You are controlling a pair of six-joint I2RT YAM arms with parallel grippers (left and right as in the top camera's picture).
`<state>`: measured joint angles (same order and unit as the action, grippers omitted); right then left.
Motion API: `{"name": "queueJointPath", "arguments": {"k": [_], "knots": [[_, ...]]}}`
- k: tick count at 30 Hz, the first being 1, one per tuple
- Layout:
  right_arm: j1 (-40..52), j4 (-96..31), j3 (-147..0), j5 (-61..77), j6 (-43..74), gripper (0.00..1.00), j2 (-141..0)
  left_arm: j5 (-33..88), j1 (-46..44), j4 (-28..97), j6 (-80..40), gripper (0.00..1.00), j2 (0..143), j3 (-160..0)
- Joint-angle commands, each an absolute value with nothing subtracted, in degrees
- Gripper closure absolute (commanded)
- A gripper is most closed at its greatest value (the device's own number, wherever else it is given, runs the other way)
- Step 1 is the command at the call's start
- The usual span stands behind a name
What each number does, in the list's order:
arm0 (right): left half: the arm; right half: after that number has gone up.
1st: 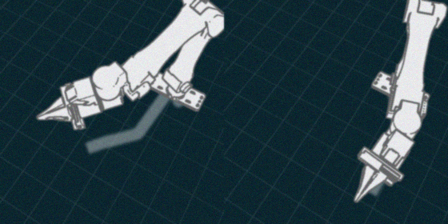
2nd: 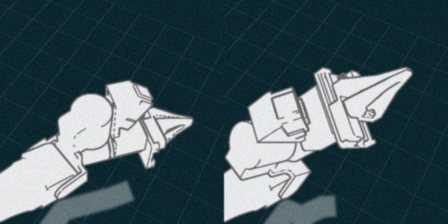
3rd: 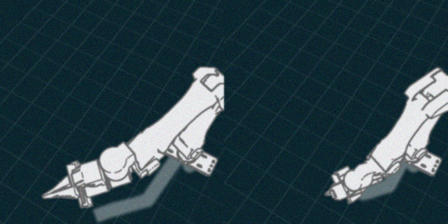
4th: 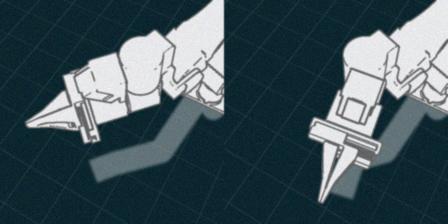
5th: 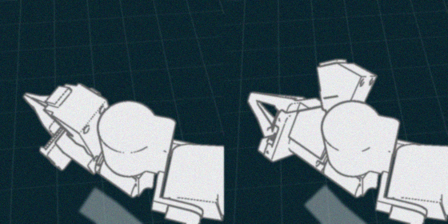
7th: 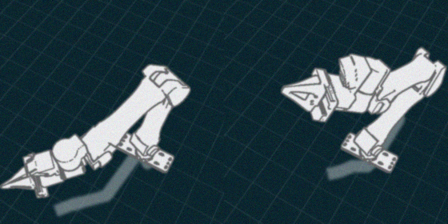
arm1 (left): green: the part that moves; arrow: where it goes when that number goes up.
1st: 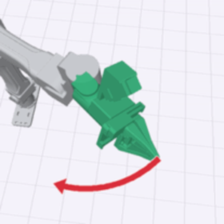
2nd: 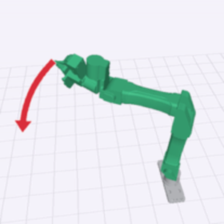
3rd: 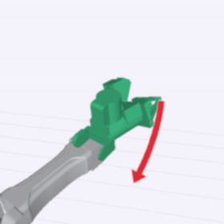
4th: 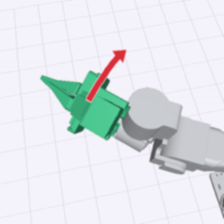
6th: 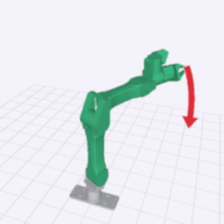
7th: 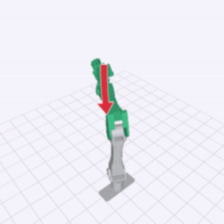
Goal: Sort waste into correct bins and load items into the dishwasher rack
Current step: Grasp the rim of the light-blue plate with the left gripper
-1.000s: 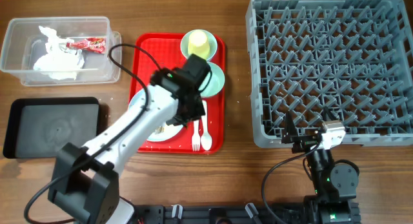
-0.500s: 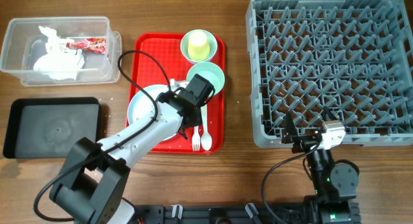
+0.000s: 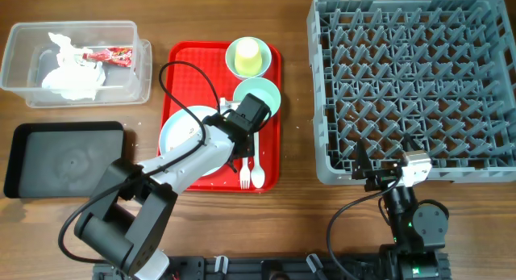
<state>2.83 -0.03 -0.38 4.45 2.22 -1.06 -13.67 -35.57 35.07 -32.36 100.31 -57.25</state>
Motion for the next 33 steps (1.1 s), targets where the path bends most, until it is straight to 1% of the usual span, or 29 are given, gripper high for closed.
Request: {"name": "queueJointPath", "arguments": {"k": [1,2,8,9,10,11,17,22,28,33], "knots": [[2.55,0.12,-0.30,3.97,1.52,0.00,-0.80,-14.61,-35.53,34.85,-31.70,0.76,100.92,-56.77],[2.55,0.12,-0.30,3.97,1.50,0.00,-0.80,-14.61,-35.53,34.81,-31.70,0.80,101.16,-56.77],[2.55,0.12,-0.32,3.97,1.52,0.00,-0.80,-14.59,-35.53,34.87,-31.73,0.83,102.13,-56.77],[2.55,0.14,-0.32,3.97,1.52,0.00,-0.80,-14.61,-35.53,34.89,-31.70,0.86,102.13,-56.77],[2.55,0.14,-0.30,3.95,1.50,0.00,-0.80,-14.61,-35.53,35.07,-31.70,0.94,102.13,-56.77],[2.55,0.14,-0.30,3.97,1.50,0.00,-0.80,-14.66,-35.53,35.16,-31.68,0.96,102.10,-56.80],[2.55,0.12,-0.30,3.97,1.52,0.00,-0.80,-14.66,-35.64,37.63,-31.70,0.96,101.41,-58.78],[2.55,0.12,-0.30,3.97,1.52,0.00,-0.80,-14.92,-35.88,42.39,-31.70,0.96,101.12,-63.07],[2.55,0.12,-0.30,3.97,1.50,0.00,-0.80,-18.76,-37.04,48.07,-31.75,0.96,101.12,-67.59],[2.55,0.12,-0.30,3.97,1.50,0.00,-0.80,-20.78,-37.45,48.82,-31.73,0.96,101.12,-68.42]]}}
